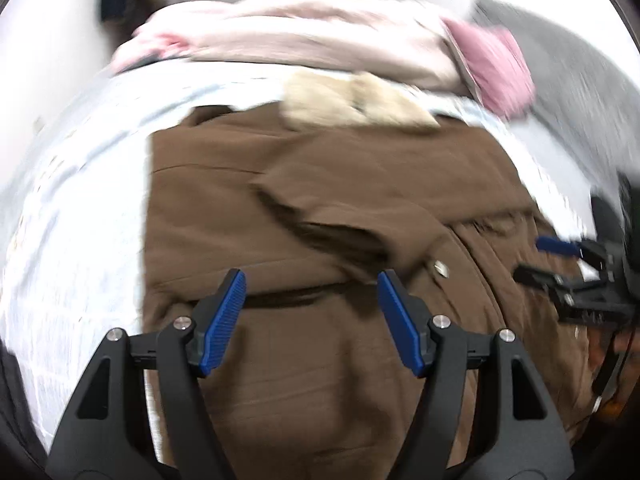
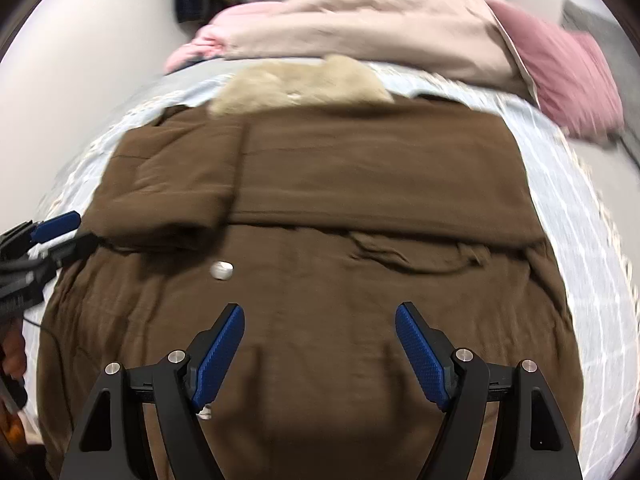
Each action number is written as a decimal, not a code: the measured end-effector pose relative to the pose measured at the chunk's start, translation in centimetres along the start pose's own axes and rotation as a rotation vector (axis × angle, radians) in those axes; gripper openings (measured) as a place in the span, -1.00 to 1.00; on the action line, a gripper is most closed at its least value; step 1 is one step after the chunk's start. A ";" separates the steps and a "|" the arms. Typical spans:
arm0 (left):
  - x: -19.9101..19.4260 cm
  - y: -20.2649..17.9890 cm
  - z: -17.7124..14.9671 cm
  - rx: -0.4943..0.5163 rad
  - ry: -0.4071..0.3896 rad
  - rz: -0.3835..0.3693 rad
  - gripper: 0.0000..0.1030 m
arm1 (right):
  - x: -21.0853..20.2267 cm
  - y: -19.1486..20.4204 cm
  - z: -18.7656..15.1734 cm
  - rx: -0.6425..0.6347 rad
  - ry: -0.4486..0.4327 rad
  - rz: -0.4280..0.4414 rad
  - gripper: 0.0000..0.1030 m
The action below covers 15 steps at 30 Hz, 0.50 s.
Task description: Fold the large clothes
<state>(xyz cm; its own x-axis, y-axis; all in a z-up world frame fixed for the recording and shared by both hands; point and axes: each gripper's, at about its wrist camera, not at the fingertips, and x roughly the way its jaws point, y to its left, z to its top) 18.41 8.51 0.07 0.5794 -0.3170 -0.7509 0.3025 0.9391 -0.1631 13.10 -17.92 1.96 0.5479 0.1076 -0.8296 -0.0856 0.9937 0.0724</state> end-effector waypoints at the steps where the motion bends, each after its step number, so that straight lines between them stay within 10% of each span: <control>1: 0.0 1.5 0.0 -0.053 -0.012 0.026 0.34 | -0.3 1.1 0.3 -0.027 -0.024 0.016 0.53; 7: 1.4 6.1 0.2 -0.228 -0.085 0.034 0.16 | 0.5 6.8 3.3 -0.109 -0.058 0.140 0.53; 13: 3.4 5.6 -0.4 -0.163 -0.051 0.059 -0.27 | 4.6 13.4 4.7 -0.352 -0.018 0.147 0.53; 15: 3.8 5.5 -0.6 -0.149 -0.037 0.062 -0.31 | 6.0 14.3 4.7 -0.405 -0.007 0.103 0.18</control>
<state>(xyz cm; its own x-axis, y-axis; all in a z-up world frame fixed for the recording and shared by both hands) 21.84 12.52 -4.05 0.6217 -0.2598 -0.7389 0.1509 0.9654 -0.2125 19.04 -2.93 0.62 0.5251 0.2076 -0.8253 -0.4601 0.8851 -0.0701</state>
